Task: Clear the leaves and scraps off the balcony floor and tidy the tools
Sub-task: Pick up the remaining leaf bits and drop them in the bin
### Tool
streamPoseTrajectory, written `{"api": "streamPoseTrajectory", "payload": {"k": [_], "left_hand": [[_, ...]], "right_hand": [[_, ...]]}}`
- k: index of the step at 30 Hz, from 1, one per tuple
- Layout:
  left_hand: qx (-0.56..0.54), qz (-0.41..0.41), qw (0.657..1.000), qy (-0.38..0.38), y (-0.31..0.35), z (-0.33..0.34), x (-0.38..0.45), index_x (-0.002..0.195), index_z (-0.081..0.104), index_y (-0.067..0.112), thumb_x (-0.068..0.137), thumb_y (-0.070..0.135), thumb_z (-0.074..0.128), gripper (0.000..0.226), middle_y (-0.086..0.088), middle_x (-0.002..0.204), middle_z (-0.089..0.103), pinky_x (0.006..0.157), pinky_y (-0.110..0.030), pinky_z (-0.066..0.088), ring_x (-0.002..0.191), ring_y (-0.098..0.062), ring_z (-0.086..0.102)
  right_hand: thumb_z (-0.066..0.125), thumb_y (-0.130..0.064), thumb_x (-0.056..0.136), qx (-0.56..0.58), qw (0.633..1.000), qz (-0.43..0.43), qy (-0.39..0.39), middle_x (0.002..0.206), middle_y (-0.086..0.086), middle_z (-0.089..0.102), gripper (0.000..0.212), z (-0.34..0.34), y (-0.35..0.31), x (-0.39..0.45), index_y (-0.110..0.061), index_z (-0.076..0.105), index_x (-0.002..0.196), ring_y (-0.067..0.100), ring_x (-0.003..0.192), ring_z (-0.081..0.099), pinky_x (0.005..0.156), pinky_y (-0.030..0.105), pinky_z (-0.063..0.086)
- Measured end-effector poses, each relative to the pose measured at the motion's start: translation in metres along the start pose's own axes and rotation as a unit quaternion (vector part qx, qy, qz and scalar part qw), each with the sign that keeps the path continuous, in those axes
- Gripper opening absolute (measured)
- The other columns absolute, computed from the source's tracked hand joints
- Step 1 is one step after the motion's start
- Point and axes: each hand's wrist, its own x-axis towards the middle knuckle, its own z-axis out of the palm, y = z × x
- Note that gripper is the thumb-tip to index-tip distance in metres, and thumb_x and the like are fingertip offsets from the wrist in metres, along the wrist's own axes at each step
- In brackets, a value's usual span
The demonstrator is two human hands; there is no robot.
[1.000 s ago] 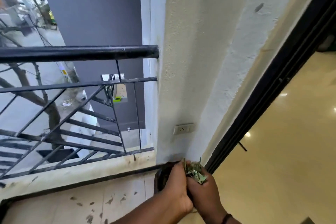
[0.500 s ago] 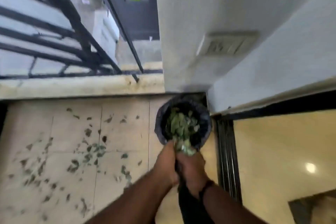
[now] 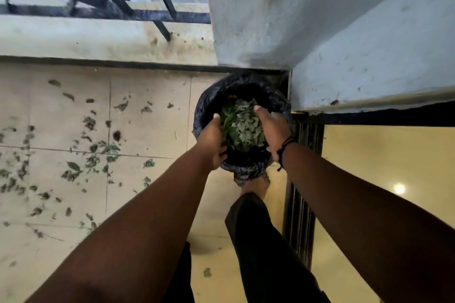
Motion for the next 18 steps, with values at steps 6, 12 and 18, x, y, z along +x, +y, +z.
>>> {"api": "streamPoseTrajectory", "payload": {"k": [6,12,18], "left_hand": [[0.288,0.079,0.954,0.018,-0.04,-0.041,-0.072,0.108,0.065,0.006,0.101,0.033,0.049,0.032,-0.017,0.119,0.065,0.077,-0.031,0.04,0.095,-0.024,0.057],[0.308,0.092,0.946,0.037,-0.048,-0.082,-0.194,0.114,0.065,0.016,0.101,0.035,0.048,0.029,0.003,0.112,0.062,0.083,-0.026,0.036,0.099,-0.013,0.054],[0.246,0.15,0.955,0.073,-0.05,-0.098,-0.275,0.11,0.066,0.017,0.1,0.035,0.052,0.024,0.002,0.107,0.064,0.089,-0.028,0.044,0.101,-0.016,0.058]], "right_hand": [[0.055,-0.039,0.096,-0.17,0.973,-0.147,0.048,0.083,0.014,0.069,0.033,-0.02,0.01,-0.066,-0.01,0.071,0.094,0.037,0.079,0.065,0.072,0.048,0.054],[0.067,-0.036,0.09,-0.195,0.973,-0.121,0.006,0.077,0.015,0.065,0.031,-0.022,-0.044,-0.152,-0.005,0.066,0.092,0.024,0.057,0.06,0.062,0.042,0.059],[0.033,-0.086,0.078,-0.325,0.943,-0.072,-0.006,0.155,0.015,0.031,0.106,-0.031,-0.096,-0.211,-0.01,0.025,0.152,0.035,0.136,0.038,0.108,0.045,0.034]]}}
